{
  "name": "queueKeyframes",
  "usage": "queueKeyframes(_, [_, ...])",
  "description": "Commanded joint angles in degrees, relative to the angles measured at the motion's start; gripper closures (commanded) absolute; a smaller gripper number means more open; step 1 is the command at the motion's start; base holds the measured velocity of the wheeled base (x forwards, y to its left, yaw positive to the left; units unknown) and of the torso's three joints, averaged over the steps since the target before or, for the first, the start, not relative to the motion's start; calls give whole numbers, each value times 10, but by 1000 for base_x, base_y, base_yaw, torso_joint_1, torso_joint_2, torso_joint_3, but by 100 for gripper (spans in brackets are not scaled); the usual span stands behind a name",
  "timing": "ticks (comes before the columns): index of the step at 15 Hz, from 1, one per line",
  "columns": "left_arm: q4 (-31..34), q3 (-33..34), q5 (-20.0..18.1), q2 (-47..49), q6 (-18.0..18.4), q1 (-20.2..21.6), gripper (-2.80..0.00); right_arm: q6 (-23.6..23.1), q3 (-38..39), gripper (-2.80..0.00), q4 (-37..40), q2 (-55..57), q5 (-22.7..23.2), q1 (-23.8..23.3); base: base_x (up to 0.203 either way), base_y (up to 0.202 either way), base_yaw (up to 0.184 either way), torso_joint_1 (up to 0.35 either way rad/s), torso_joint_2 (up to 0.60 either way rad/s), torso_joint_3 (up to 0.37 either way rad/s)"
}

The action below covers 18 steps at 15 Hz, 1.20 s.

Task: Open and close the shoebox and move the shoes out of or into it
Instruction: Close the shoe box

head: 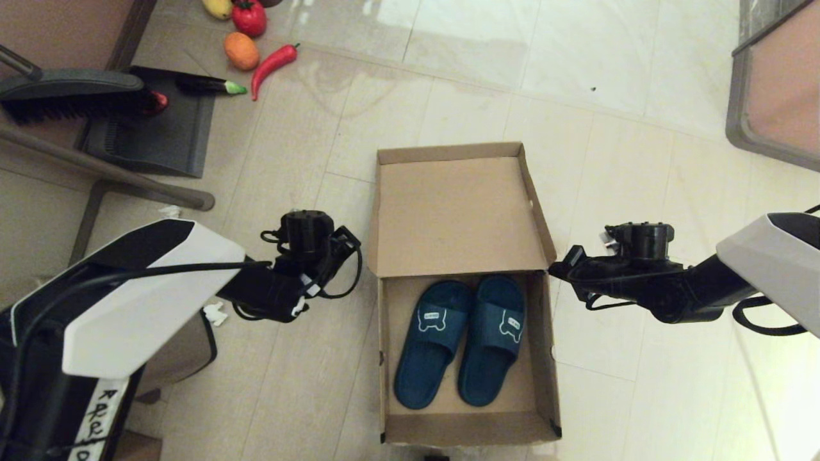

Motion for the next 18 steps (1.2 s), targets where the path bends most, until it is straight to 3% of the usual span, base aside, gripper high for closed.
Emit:
queueKeyframes(1, [13, -32, 1, 15, -3, 0, 0, 4, 5, 0, -18, -2, 9, 2, 0, 0, 0, 0, 0, 0])
queueKeyframes(6, [27, -37, 0, 15, -2, 1, 0, 23, 7, 0, -39, 3, 15, 18, 0, 0, 0, 0, 0, 0])
queueKeyframes(12, [71, -128, -5, 51, 4, 2, 0, 23, 118, 0, -74, -20, 14, 29, 0, 0, 0, 0, 0, 0])
queueKeyframes(18, [86, -141, -8, 56, 5, 1, 0, 24, 88, 0, -81, -18, 15, 7, 0, 0, 0, 0, 0, 0])
